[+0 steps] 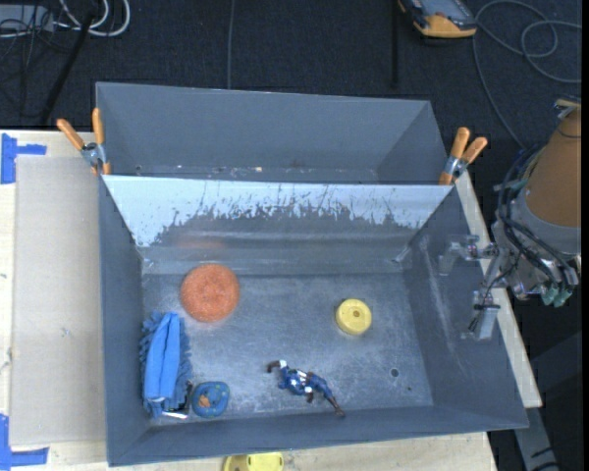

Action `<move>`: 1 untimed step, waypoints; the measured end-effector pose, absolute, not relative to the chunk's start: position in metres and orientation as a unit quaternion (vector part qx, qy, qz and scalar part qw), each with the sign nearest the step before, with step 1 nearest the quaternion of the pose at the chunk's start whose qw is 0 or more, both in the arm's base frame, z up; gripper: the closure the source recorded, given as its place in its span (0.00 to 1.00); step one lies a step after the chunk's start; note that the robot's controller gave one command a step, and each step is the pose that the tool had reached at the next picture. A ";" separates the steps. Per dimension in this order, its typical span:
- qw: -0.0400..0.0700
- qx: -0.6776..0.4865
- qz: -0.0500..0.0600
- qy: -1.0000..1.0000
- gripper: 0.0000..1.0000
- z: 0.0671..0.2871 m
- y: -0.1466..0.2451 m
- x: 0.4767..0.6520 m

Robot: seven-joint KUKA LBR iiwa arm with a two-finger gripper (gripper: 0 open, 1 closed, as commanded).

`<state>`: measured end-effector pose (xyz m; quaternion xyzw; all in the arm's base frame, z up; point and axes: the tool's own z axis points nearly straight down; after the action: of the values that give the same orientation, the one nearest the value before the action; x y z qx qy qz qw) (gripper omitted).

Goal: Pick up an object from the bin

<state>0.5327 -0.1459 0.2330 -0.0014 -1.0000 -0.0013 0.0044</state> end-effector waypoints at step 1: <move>0.001 0.001 0.000 -1.000 0.00 0.238 -0.145 0.534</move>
Offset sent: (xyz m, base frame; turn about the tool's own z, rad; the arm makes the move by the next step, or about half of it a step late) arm 0.0487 0.0704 -0.1630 -0.2097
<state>0.5343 -0.1452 0.2376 0.0006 -1.0000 -0.0003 0.0005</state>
